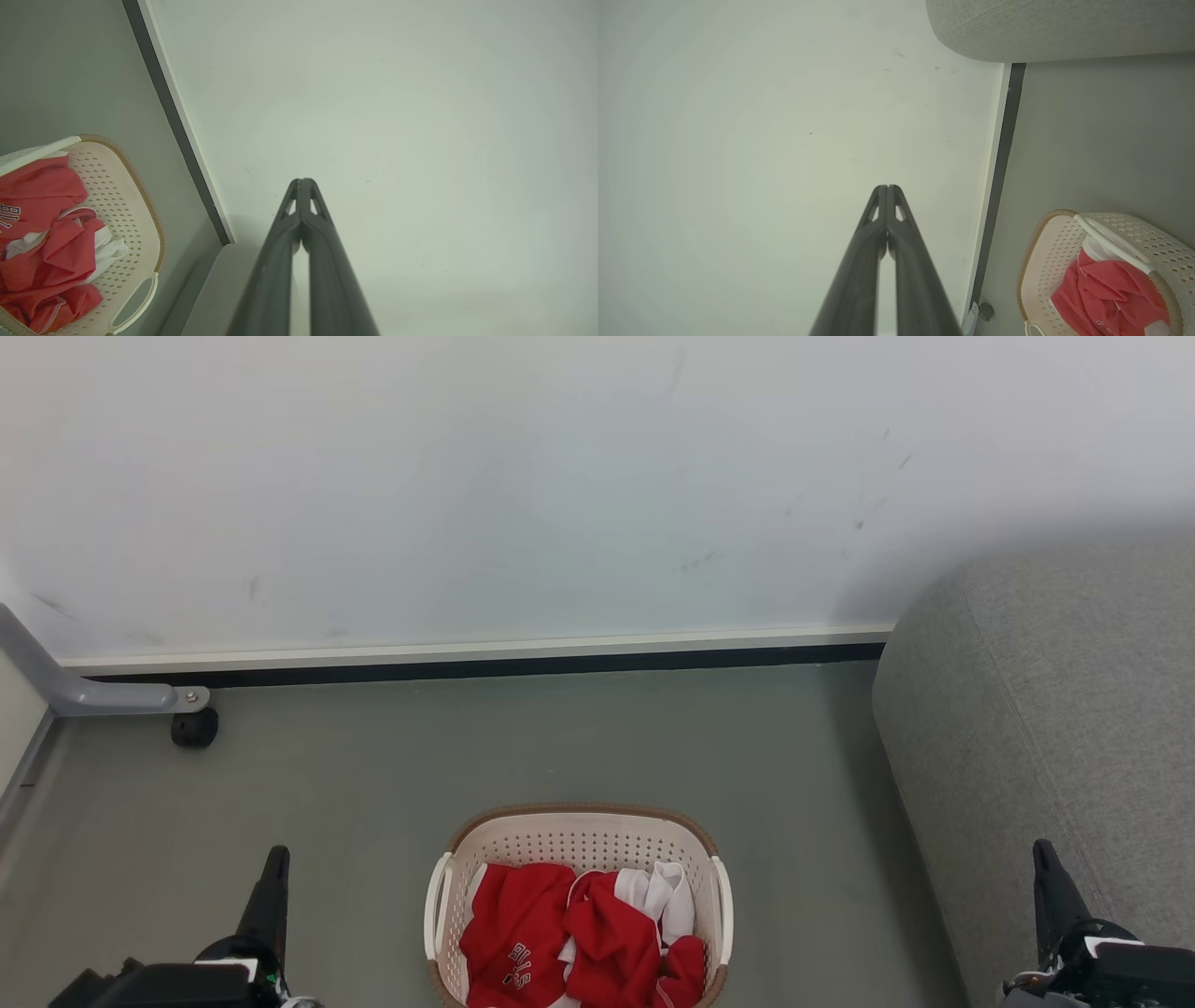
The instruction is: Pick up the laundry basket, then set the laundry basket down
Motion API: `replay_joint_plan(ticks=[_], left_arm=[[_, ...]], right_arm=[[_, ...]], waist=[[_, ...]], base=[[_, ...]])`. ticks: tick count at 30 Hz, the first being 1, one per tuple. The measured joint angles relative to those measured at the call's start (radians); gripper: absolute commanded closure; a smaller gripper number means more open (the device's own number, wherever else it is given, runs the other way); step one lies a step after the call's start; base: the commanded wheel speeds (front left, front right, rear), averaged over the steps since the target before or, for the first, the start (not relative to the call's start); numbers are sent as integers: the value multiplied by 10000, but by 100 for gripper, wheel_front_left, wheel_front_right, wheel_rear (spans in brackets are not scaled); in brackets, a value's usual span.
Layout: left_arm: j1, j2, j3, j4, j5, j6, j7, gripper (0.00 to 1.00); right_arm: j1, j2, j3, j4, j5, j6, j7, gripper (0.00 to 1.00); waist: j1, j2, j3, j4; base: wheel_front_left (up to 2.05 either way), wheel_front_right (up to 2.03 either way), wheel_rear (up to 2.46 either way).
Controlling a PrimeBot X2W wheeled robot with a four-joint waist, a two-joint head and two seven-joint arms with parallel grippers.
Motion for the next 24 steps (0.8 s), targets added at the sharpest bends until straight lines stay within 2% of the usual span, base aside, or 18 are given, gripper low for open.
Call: replay_joint_plan(ticks=[24], left_arm=[[0,0,0,-10,0,0,0,100]], right_arm=[[0,0,0,0,0,0,0,100]], waist=[[0,0,0,0]], base=[[0,0,0]])
